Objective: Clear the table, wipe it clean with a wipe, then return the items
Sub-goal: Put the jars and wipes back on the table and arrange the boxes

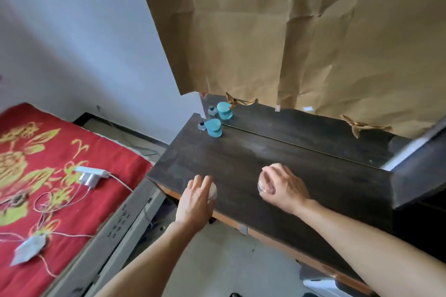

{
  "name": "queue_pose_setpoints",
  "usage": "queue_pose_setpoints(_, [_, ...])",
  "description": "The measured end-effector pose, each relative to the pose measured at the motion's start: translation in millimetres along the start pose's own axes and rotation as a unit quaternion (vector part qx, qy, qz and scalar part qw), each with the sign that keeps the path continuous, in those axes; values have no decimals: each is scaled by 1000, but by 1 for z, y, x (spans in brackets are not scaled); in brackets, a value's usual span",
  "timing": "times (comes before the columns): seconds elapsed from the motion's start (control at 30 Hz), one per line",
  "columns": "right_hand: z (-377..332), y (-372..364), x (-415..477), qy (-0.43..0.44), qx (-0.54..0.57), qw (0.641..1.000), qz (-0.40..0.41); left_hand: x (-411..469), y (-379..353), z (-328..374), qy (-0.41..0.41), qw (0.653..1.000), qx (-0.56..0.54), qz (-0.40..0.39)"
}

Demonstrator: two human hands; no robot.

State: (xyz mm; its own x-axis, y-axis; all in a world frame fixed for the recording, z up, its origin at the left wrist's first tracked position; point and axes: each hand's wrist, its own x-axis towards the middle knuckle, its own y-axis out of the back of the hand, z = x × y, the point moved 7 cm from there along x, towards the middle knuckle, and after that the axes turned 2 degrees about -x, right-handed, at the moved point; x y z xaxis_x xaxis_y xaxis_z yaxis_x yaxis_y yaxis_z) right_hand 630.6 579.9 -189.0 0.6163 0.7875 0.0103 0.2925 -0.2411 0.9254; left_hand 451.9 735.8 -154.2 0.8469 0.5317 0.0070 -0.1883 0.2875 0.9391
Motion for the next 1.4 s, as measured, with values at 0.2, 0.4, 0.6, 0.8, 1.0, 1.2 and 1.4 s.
queue_pose_setpoints(0.2, [-32,-19,57,3,7,1000,-19,50,9,-56,25,1000,-1,-12])
queue_pose_setpoints(0.4, [-32,-37,133,-7,2,1000,-30,118,-10,-79,14,998,14,-53])
queue_pose_setpoints(0.6, [-35,-67,218,-34,10,998,-49,198,-29,-109,7,993,52,-106])
queue_pose_setpoints(0.8, [-38,-94,262,-54,3,996,-72,256,-58,-130,0,987,57,-153])
queue_pose_setpoints(1.0, [-39,-107,279,-83,-11,994,-67,289,-80,-144,-46,976,75,-197])
queue_pose_setpoints(1.2, [-47,-108,280,-150,-27,986,-64,301,-84,-155,-135,954,112,-242])
queue_pose_setpoints(1.4, [-62,-87,255,-212,-64,975,4,299,-51,-146,-248,939,146,-187])
